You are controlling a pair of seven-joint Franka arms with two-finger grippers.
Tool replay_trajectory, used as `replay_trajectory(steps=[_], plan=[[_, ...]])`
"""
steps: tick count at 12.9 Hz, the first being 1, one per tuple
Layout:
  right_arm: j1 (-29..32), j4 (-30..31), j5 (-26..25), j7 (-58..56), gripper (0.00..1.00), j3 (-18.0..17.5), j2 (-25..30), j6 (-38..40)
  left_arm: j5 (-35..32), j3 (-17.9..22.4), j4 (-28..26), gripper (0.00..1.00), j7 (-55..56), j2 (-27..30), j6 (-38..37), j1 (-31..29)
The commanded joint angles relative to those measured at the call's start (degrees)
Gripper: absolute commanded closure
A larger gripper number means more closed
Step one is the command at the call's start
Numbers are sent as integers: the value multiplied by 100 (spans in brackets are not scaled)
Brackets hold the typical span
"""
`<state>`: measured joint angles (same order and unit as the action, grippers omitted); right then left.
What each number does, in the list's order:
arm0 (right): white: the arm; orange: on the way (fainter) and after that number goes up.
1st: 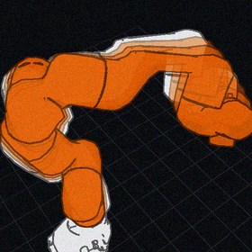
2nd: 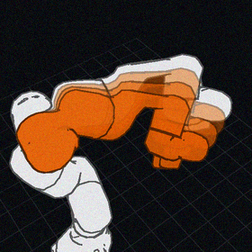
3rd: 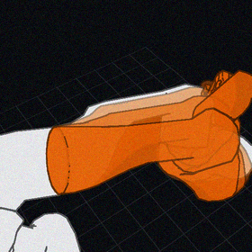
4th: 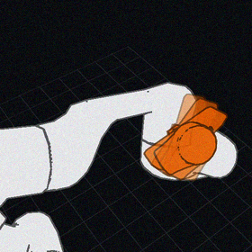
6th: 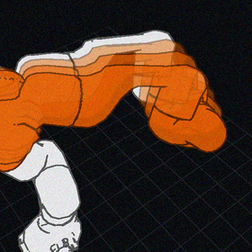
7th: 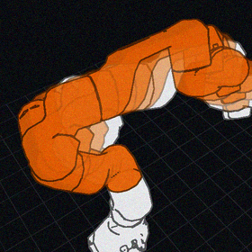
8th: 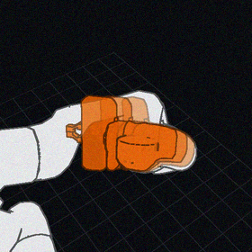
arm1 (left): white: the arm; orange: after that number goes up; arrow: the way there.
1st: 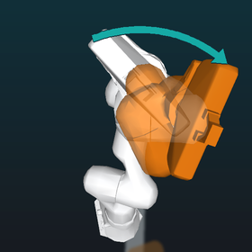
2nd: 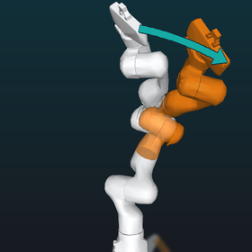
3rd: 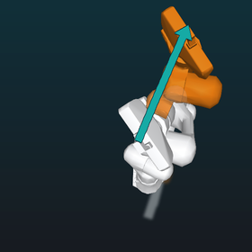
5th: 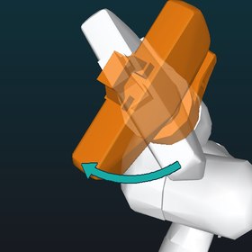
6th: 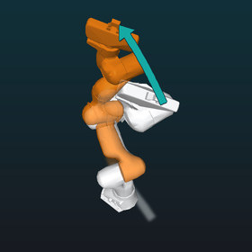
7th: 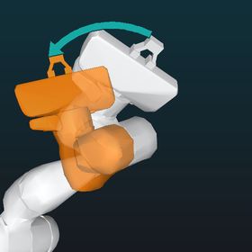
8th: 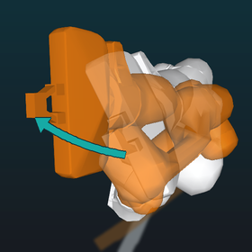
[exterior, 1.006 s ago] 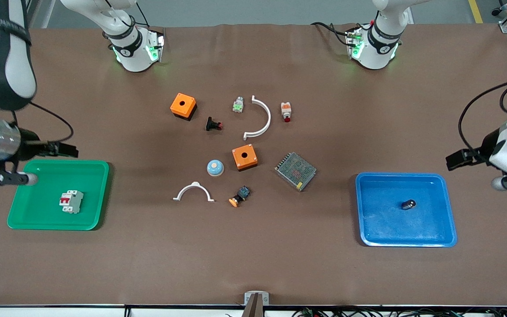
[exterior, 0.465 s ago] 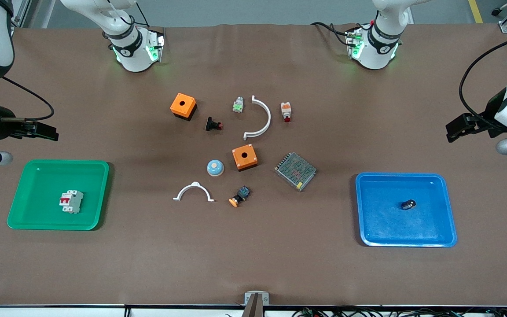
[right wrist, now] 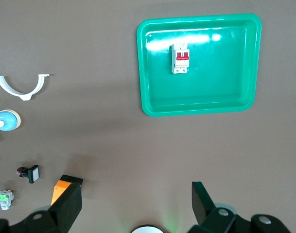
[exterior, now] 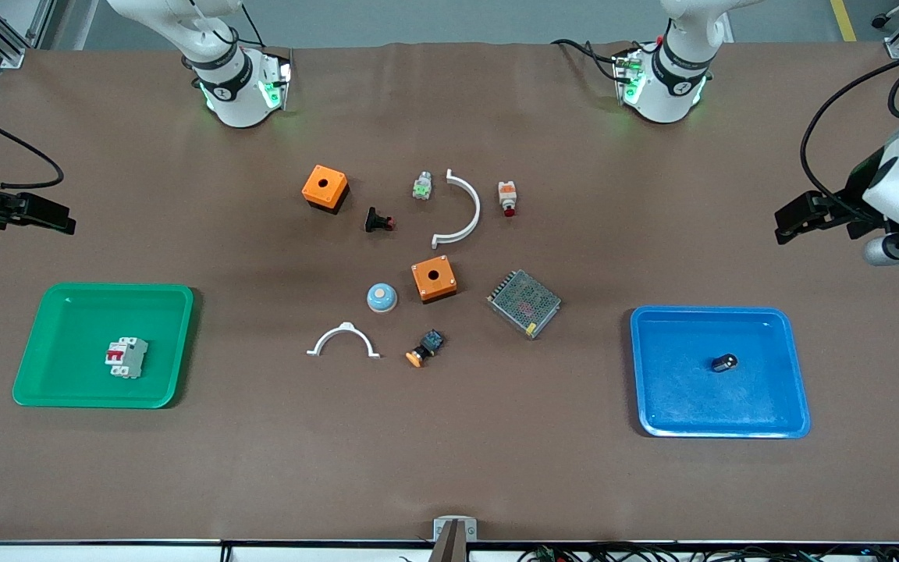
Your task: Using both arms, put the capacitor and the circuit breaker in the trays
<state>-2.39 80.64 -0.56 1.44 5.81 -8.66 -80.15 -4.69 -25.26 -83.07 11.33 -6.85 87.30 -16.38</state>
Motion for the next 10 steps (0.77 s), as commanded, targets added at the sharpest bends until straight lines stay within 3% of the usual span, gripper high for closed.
replay_trajectory(steps=[1,3,8,10], plan=[[414,-136,345,-117,0,-19,-48,87,117,38,-77,0,-166,192,-221,12],[476,-118,426,-311,0,-10,-22,104,118,361,-165,0,-314,289,-301,335],[433,-48,408,-285,0,-54,179,263,381,1995,-1165,0,-508,982,189,1803],[284,249,356,-268,0,-63,469,211,451,2183,-1439,0,-526,1168,384,1955]])
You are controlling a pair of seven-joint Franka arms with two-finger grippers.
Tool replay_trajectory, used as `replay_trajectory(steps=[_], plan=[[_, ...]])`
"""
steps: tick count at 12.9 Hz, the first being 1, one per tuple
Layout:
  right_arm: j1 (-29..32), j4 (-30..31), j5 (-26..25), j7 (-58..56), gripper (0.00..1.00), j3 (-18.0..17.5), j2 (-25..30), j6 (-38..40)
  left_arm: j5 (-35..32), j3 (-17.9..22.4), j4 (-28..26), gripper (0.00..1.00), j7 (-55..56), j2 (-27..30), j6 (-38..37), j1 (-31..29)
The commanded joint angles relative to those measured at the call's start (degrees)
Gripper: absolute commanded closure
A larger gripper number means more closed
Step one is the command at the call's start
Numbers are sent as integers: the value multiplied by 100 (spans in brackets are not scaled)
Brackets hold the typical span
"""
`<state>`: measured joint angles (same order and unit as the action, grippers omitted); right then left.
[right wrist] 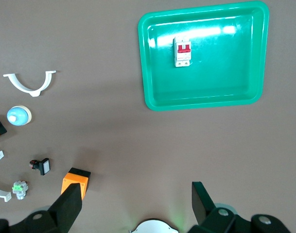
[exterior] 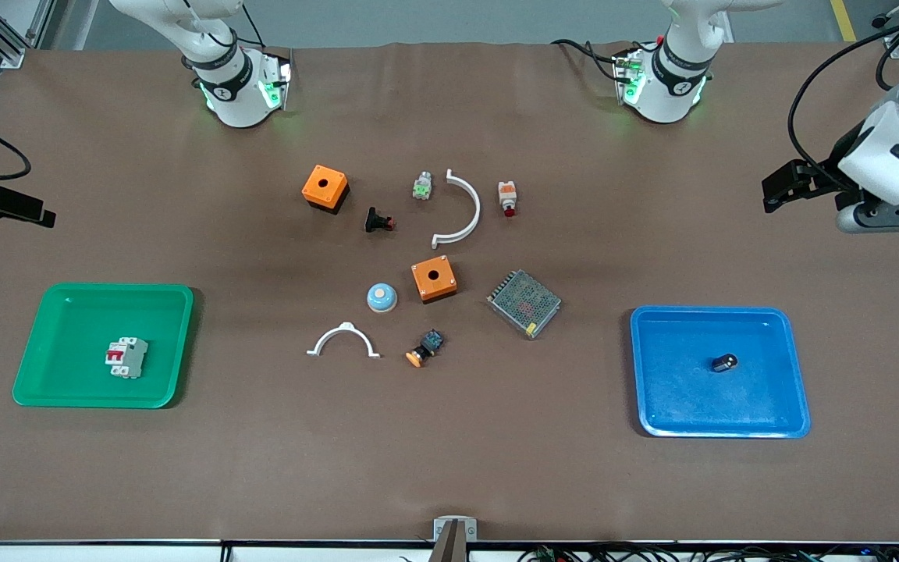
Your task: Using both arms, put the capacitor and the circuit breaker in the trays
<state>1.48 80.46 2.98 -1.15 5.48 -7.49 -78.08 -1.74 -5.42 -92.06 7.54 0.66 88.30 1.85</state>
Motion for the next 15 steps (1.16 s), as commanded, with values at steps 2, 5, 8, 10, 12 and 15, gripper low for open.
replay_trajectory(steps=[2,5,8,10,12,15], plan=[[-156,601,-17,0,0,-30,643,-66,192,190,-655,0,-148,487,284,96],[-165,796,-17,0,0,-38,846,-76,288,190,-708,0,-148,602,293,52],[-165,927,-17,0,0,-38,1073,-93,359,129,-918,0,-60,795,311,43],[-244,989,-17,35,0,-47,1179,-93,307,128,-920,0,-16,918,285,35],[-323,963,-17,315,0,-47,1215,-93,263,155,-797,0,45,989,145,52],[-332,928,62,334,0,-47,1303,-110,227,199,-524,0,90,945,-111,35]])
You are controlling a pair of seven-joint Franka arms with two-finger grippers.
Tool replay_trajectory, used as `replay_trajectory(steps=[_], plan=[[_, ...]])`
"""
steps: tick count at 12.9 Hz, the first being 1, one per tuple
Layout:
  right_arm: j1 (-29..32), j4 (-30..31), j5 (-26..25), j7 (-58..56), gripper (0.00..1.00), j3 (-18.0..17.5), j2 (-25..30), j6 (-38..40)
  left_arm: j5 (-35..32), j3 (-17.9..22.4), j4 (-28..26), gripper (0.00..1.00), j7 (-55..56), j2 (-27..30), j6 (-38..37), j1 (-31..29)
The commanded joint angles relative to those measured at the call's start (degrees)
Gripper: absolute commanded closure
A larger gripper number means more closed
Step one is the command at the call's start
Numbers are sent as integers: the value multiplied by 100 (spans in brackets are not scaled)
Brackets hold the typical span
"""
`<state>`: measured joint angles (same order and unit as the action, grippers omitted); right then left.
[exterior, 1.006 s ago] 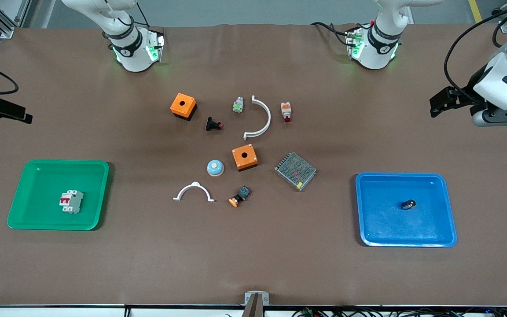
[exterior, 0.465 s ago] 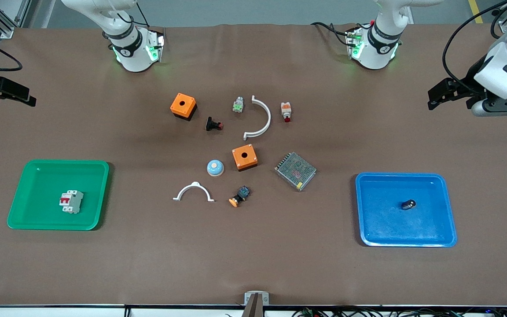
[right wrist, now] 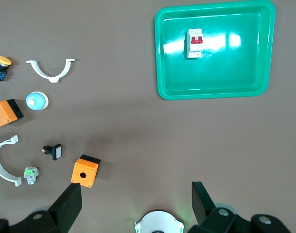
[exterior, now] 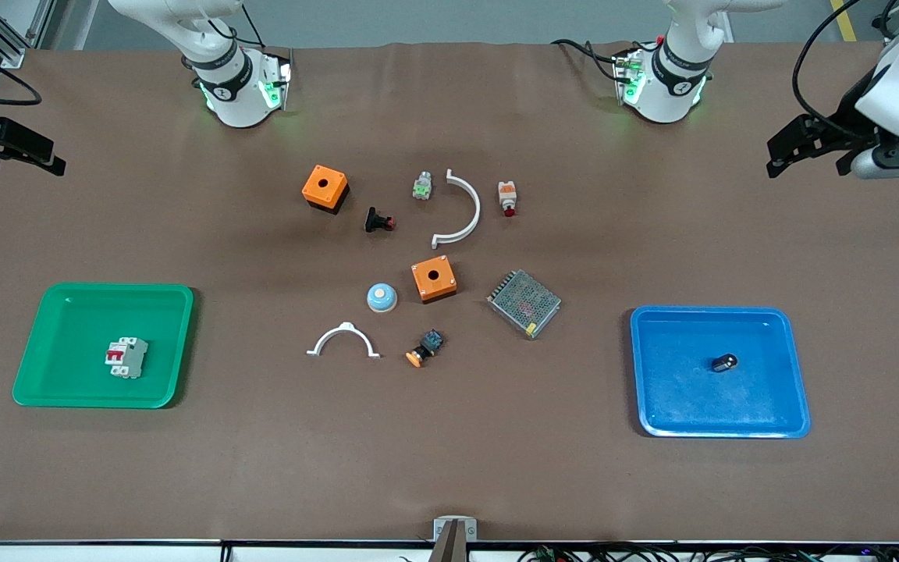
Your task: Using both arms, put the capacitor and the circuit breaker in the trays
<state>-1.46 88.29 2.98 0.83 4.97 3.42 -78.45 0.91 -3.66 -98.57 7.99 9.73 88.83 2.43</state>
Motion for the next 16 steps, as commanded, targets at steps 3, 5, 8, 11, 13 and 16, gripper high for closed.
replay_trajectory(steps=[3,5,8,11,13,16], plan=[[-56,154,53,128,0,13,299,-153,-99,23,154,0,158,38,-182,-23],[-56,154,53,128,0,22,299,-205,-247,23,189,0,317,12,-191,-14],[-30,189,53,128,0,31,308,-206,-372,14,330,0,256,-67,-199,-14],[-47,189,45,119,0,31,299,-250,-372,23,330,0,229,-76,-208,-75],[-56,180,-34,49,0,22,299,-293,-372,32,339,0,177,-76,-208,-111],[-74,180,-210,-231,0,13,299,-302,-372,23,339,0,194,-85,-208,-93]])
